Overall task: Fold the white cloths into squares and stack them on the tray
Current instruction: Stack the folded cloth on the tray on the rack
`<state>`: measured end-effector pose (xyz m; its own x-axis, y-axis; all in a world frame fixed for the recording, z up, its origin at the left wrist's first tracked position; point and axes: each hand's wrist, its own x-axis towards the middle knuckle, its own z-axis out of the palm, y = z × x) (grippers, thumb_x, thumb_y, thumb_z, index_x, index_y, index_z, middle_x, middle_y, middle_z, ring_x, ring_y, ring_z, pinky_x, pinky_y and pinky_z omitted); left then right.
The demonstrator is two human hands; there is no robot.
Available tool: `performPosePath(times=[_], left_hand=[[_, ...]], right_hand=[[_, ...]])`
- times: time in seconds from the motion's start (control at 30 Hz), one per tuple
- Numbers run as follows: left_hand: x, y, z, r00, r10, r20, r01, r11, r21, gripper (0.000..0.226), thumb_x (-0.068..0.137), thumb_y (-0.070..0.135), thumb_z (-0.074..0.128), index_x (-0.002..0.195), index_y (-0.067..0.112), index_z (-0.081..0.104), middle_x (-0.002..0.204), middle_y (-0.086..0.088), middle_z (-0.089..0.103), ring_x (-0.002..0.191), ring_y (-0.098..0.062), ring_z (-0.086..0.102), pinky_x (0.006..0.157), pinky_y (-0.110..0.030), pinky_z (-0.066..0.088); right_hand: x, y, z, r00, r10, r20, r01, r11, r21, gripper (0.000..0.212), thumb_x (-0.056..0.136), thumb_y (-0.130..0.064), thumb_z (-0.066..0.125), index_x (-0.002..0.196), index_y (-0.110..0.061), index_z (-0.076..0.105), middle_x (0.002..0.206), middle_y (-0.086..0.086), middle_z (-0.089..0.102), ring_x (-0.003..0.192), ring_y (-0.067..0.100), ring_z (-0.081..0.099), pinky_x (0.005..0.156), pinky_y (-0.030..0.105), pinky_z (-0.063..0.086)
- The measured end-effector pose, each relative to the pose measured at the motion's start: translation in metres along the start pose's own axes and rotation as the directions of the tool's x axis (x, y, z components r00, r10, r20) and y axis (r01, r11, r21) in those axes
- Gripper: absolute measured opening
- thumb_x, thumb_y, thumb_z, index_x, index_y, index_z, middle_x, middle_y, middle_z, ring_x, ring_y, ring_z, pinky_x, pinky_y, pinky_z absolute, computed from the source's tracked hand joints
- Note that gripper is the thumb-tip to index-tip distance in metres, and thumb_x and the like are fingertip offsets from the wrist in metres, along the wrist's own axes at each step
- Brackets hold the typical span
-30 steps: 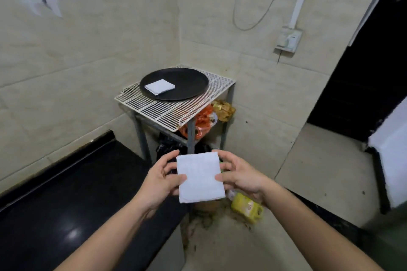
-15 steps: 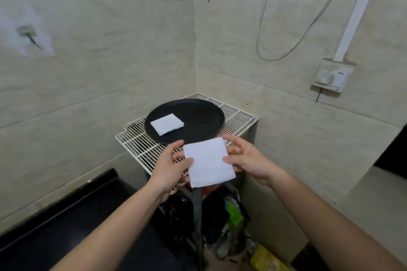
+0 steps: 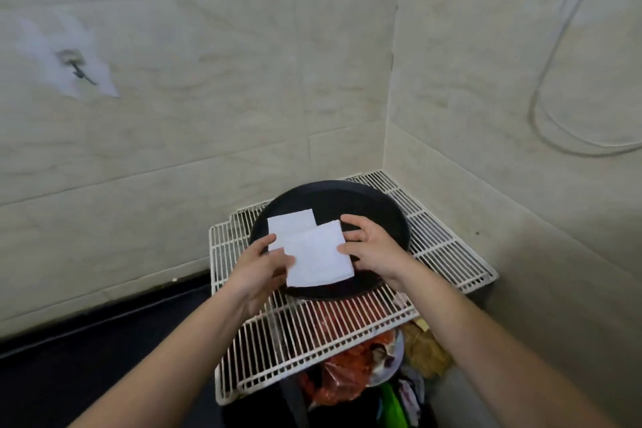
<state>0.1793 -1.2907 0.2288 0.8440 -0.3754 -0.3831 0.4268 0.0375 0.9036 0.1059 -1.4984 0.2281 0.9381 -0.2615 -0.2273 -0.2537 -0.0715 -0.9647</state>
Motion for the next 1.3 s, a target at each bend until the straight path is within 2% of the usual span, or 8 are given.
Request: performPosePath(times=[0.13, 0.37, 0.8, 1.0, 1.07, 1.13, 1.2, 1.3], left_hand=[[0.021, 0.005, -0.002, 0.990, 0.065, -0.122, -0.058, 0.996, 0.062, 0.070, 0.087, -0.011, 0.061, 0.148, 0.010, 0.034, 0.121, -0.014, 0.062, 0.105, -0.033, 0.066, 0.080, -0.046, 0.058], [0.075, 0.020, -0.015, 0.974, 0.108, -0.202, -0.102, 0.994, 0.040, 0.069, 0.086, -0.016, 0.057, 0.147, 0.004, 0.033, 0.108, -0.012, 0.068, 0.093, -0.028, 0.068, 0.067, -0.036, 0.055], [0.140, 0.008, -0.045, 0.970, 0.090, -0.227, -0.066, 0.992, 0.110, 0.067, 0.085, -0.013, 0.061, 0.144, 0.008, 0.038, 0.106, -0.007, 0.068, 0.098, -0.029, 0.068, 0.084, -0.044, 0.057], [0.145, 0.005, -0.045, 0.966, 0.141, -0.215, -0.093, 0.971, 0.222, 0.063, 0.087, -0.009, 0.059, 0.144, 0.009, 0.040, 0.112, -0.004, 0.069, 0.100, -0.027, 0.068, 0.088, -0.045, 0.056], [0.143, 0.004, -0.045, 0.961, 0.187, -0.202, -0.120, 0.945, 0.303, 0.060, 0.089, -0.004, 0.059, 0.145, 0.009, 0.040, 0.122, -0.007, 0.066, 0.103, -0.023, 0.067, 0.089, -0.040, 0.055], [0.138, 0.003, -0.046, 0.938, 0.310, -0.157, -0.202, 0.853, 0.481, 0.058, 0.093, 0.005, 0.058, 0.148, 0.012, 0.039, 0.136, -0.006, 0.058, 0.116, -0.019, 0.060, 0.097, -0.033, 0.048], [0.132, 0.001, -0.049, 0.898, 0.439, -0.021, -0.320, 0.686, 0.653, 0.058, 0.097, 0.011, 0.054, 0.151, 0.014, 0.034, 0.144, 0.003, 0.047, 0.132, -0.015, 0.047, 0.109, -0.030, 0.037], [0.124, -0.007, -0.052, 0.888, 0.432, 0.157, -0.378, 0.491, 0.785, 0.060, 0.100, 0.013, 0.047, 0.156, 0.017, 0.024, 0.155, 0.002, 0.038, 0.139, -0.019, 0.042, 0.114, -0.031, 0.034]], right_hand=[[0.035, -0.002, 0.004, 0.998, 0.026, 0.048, -0.028, 0.999, 0.035, 0.066, 0.092, -0.007, 0.065, 0.148, -0.028, 0.038, 0.131, -0.001, 0.060, 0.115, 0.017, 0.059, 0.094, 0.042, 0.056], [0.095, 0.000, 0.022, 0.998, 0.061, 0.030, -0.062, 0.997, 0.051, 0.068, 0.091, -0.002, 0.063, 0.150, -0.025, 0.037, 0.128, 0.000, 0.062, 0.110, 0.017, 0.063, 0.087, 0.037, 0.059], [0.153, 0.011, 0.040, 0.992, 0.119, -0.051, -0.117, 0.992, 0.037, 0.067, 0.090, -0.001, 0.063, 0.148, -0.024, 0.040, 0.130, 0.002, 0.062, 0.109, 0.017, 0.064, 0.092, 0.041, 0.058], [0.154, 0.017, 0.037, 0.996, 0.056, -0.065, -0.056, 0.998, 0.010, 0.066, 0.090, -0.002, 0.065, 0.147, -0.025, 0.042, 0.129, -0.001, 0.061, 0.107, 0.016, 0.065, 0.087, 0.040, 0.060], [0.149, 0.018, 0.037, 0.996, -0.005, -0.084, -0.003, 0.995, -0.104, 0.061, 0.092, -0.008, 0.065, 0.146, -0.026, 0.043, 0.136, -0.001, 0.057, 0.110, 0.015, 0.063, 0.092, 0.040, 0.057], [0.140, 0.017, 0.036, 0.981, -0.175, -0.085, 0.130, 0.915, -0.381, 0.054, 0.098, -0.023, 0.059, 0.148, -0.027, 0.040, 0.148, -0.005, 0.045, 0.121, 0.012, 0.056, 0.102, 0.034, 0.049], [0.133, 0.017, 0.034, 0.943, -0.328, 0.057, 0.283, 0.700, -0.656, 0.053, 0.104, -0.035, 0.045, 0.154, -0.026, 0.031, 0.160, -0.008, 0.026, 0.141, 0.013, 0.034, 0.115, 0.034, 0.035], [0.131, 0.026, 0.033, 0.930, -0.250, 0.270, 0.356, 0.420, -0.835, 0.056, 0.107, -0.041, 0.026, 0.159, -0.021, 0.015, 0.167, -0.008, 0.005, 0.152, 0.014, 0.006, 0.123, 0.039, 0.015]])
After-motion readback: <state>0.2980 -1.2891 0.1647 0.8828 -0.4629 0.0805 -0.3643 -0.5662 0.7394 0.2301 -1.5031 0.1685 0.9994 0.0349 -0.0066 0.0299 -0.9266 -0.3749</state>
